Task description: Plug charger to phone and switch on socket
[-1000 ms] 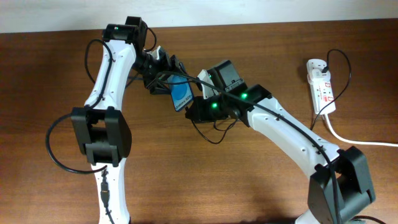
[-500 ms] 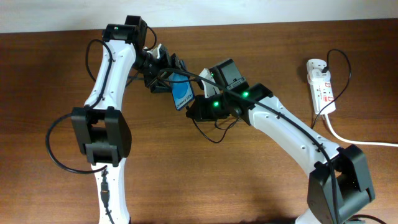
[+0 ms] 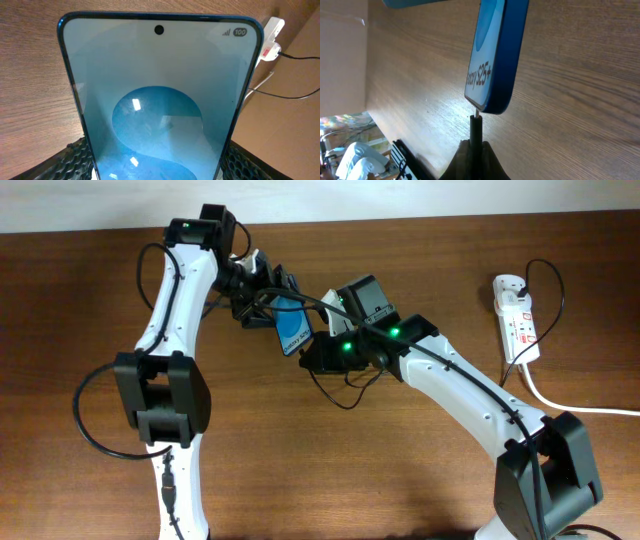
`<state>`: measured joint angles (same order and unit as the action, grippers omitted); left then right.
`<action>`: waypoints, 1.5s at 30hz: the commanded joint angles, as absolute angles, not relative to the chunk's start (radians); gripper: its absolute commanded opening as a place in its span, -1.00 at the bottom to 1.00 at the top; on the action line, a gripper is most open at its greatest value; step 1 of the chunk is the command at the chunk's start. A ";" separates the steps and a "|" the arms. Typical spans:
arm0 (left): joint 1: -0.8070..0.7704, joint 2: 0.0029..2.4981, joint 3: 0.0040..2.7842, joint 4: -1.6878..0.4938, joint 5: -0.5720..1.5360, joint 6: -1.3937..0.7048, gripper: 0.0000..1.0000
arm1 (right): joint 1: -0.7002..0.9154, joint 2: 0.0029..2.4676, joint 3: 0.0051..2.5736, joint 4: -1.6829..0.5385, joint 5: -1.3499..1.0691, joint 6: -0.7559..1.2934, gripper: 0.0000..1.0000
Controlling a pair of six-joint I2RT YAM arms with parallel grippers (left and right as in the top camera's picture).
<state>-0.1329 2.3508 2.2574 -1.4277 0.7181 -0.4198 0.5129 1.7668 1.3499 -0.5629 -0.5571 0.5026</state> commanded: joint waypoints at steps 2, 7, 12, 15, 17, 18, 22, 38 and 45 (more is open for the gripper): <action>-0.138 2.350 2.278 -1.452 0.764 -0.395 -1.00 | 0.490 1.776 1.351 -0.517 -0.485 0.514 -0.92; -0.140 2.350 2.278 -1.456 0.764 -0.395 -1.00 | 0.490 1.776 1.351 -0.492 -0.485 0.514 -0.92; -0.160 2.350 2.278 -1.451 0.763 -0.395 -1.00 | 0.490 1.776 1.351 -0.479 -0.484 0.514 -0.92; -0.161 2.350 2.278 -1.452 0.763 -0.395 -1.00 | 0.490 1.776 1.351 -0.456 -0.484 0.514 -0.92; -0.161 2.350 2.278 -1.456 0.763 -0.395 -1.00 | 0.490 1.776 1.351 -0.451 -0.477 0.514 -0.92; -0.161 2.350 2.278 -1.456 0.763 -0.395 -1.00 | 0.490 1.776 1.351 -0.451 -0.474 0.514 -0.92; -0.161 2.350 2.278 -1.456 0.763 -0.395 -1.00 | 0.490 1.776 1.351 -0.448 -0.458 0.514 -0.92; -0.161 2.350 2.278 -1.429 0.762 -0.395 -1.00 | 0.489 1.776 1.352 -0.513 -0.459 0.505 -0.23; -0.161 2.350 2.278 -1.417 0.726 -0.395 -1.00 | 0.380 1.773 1.354 -0.478 -0.579 0.496 0.19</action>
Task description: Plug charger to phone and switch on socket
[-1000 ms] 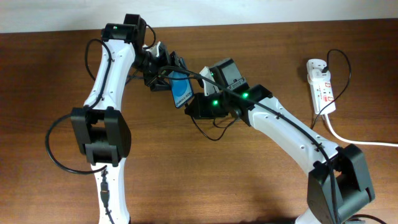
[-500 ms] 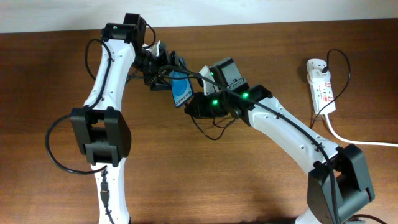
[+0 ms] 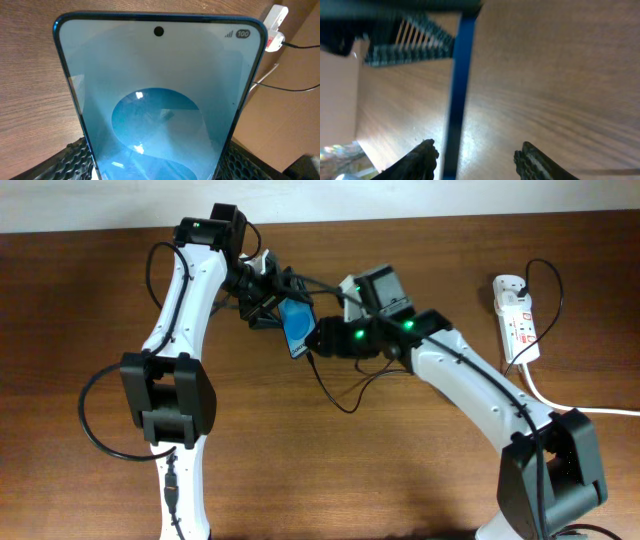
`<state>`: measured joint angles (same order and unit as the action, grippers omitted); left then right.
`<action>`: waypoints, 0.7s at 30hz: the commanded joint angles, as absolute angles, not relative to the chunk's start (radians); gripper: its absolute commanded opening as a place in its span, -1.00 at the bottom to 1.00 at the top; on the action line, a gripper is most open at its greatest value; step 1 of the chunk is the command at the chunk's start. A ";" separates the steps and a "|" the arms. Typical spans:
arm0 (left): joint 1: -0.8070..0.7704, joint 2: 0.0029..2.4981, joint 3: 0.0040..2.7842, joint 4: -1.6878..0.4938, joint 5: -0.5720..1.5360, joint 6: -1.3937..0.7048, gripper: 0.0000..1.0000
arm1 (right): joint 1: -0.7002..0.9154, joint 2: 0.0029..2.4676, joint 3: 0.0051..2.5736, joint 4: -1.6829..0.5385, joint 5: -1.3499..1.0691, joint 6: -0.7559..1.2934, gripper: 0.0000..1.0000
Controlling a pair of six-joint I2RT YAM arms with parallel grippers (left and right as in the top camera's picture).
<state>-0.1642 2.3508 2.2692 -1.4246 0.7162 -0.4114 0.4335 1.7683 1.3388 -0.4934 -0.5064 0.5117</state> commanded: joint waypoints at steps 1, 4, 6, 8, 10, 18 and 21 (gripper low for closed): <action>-0.161 2.350 2.278 -1.414 0.706 -0.395 -1.00 | 0.356 1.772 1.354 -0.474 -0.600 0.483 0.24; -0.162 2.350 2.278 -1.414 0.598 -0.395 -1.00 | 0.283 1.772 1.356 -0.475 -0.619 0.476 0.35; -0.171 2.350 2.278 -1.406 0.498 -0.395 -1.00 | 0.237 1.772 1.356 -0.481 -0.621 0.473 0.38; -0.192 2.350 2.278 -1.396 0.419 -0.395 -1.00 | 0.212 1.772 1.356 -0.487 -0.620 0.452 0.38; -0.224 2.350 2.278 -1.388 0.331 -0.395 -1.00 | 0.197 1.772 1.356 -0.501 -0.617 0.441 0.38; -0.341 2.355 2.276 -1.364 0.098 -0.395 -1.00 | 0.195 1.772 1.356 -0.550 -0.563 0.396 0.39; -0.353 2.368 2.272 -1.364 0.081 -0.396 -1.00 | 0.195 1.772 1.356 -0.553 -0.551 0.396 0.38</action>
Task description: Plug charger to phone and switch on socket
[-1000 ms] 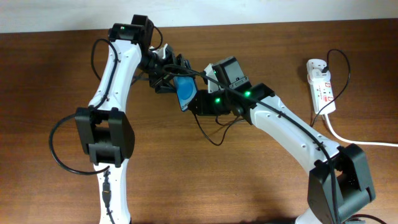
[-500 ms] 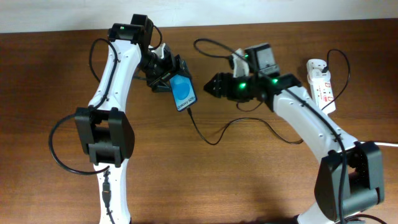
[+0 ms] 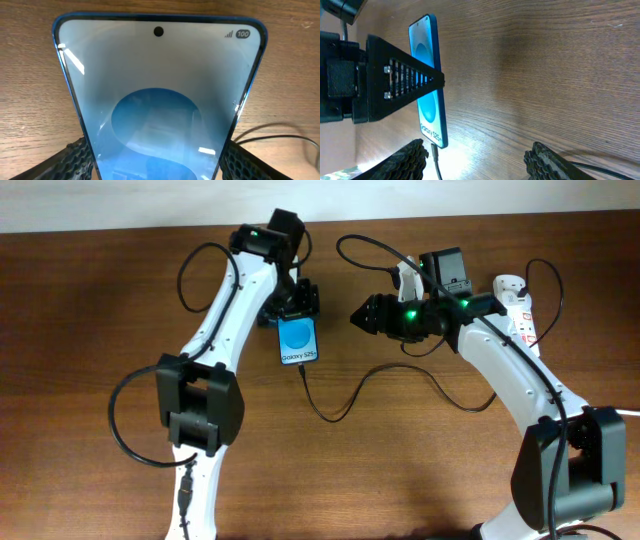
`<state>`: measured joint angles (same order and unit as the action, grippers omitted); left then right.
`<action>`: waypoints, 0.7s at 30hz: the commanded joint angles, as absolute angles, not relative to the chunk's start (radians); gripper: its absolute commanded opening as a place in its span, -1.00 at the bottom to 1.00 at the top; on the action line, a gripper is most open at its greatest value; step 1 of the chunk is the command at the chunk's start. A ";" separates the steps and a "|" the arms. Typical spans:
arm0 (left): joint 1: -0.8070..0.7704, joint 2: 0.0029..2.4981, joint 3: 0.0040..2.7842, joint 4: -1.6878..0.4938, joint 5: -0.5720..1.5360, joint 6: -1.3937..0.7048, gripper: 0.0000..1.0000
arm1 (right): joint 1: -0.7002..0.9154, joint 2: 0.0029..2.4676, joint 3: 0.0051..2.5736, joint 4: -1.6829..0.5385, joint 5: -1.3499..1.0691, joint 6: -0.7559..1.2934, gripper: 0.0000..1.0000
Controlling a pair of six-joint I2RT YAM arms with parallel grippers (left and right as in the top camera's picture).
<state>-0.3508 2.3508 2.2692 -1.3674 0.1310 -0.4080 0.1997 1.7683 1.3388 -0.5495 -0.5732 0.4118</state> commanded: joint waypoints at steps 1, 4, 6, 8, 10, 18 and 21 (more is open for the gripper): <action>-0.353 2.373 2.272 -1.367 0.081 -0.396 -1.00 | 0.195 1.772 1.356 -0.558 -0.540 0.396 0.39; -0.353 2.386 2.272 -1.386 0.087 -0.400 -1.00 | 0.192 1.772 1.356 -0.565 -0.537 0.373 0.38; -0.353 2.399 2.272 -1.414 0.090 -0.459 -1.00 | 0.181 1.772 1.356 -0.571 -0.538 0.374 0.39; -0.352 2.415 2.272 -1.434 0.145 -0.471 -1.00 | 0.163 1.772 1.356 -0.580 -0.538 0.374 0.39; -0.353 2.425 2.272 -1.431 0.210 -0.472 -1.00 | 0.153 1.772 1.356 -0.589 -0.538 0.371 0.39; -0.353 2.439 2.272 -1.367 0.210 -0.479 -1.00 | 0.150 1.772 1.356 -0.599 -0.538 0.370 0.39; -0.352 2.454 2.272 -1.361 0.210 -0.479 -1.00 | 0.150 1.772 1.356 -0.599 -0.538 0.370 0.39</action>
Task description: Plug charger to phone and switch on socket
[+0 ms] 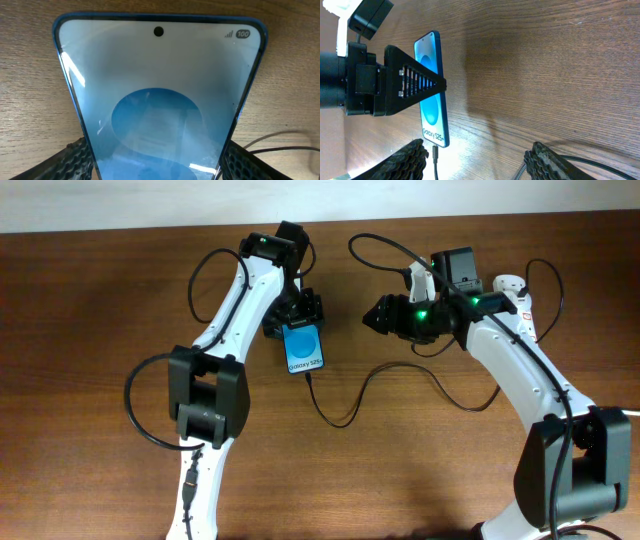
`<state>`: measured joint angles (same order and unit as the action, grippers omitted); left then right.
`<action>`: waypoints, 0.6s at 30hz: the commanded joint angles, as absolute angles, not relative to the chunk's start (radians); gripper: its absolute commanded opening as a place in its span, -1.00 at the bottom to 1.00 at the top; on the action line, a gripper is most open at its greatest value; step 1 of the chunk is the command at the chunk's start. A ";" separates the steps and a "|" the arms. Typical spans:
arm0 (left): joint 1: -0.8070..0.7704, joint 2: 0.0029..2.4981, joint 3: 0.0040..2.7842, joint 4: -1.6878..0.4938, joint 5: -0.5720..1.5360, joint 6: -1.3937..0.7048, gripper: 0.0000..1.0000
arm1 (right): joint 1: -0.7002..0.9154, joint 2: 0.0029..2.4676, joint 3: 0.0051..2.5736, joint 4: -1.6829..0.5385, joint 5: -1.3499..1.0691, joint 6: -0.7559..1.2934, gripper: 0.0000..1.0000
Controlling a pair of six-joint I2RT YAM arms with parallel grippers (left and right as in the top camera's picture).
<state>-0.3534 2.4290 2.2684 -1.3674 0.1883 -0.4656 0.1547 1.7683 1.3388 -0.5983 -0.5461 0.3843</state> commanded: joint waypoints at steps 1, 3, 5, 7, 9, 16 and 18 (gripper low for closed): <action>-0.352 2.459 2.272 -1.354 0.210 -0.479 -1.00 | 0.150 1.772 1.356 -0.599 -0.538 0.370 0.38; -0.352 2.474 2.272 -1.343 0.210 -0.479 -1.00 | 0.150 1.772 1.356 -0.601 -0.538 0.370 0.38; -0.353 2.485 2.272 -1.345 0.213 -0.479 -1.00 | 0.150 1.772 1.356 -0.605 -0.537 0.370 0.38; -0.353 2.487 2.272 -1.351 0.214 -0.479 -1.00 | 0.150 1.772 1.356 -0.606 -0.537 0.370 0.38; -0.352 2.487 2.272 -1.358 0.214 -0.479 -1.00 | 0.150 1.772 1.356 -0.606 -0.537 0.370 0.39; -0.328 2.487 2.280 -1.378 0.217 -0.478 -1.00 | 0.150 1.772 1.356 -0.613 -0.538 0.355 0.38; -0.273 2.487 2.315 -1.397 0.268 -0.478 -1.00 | 0.152 1.772 1.356 -0.640 -0.538 0.347 0.38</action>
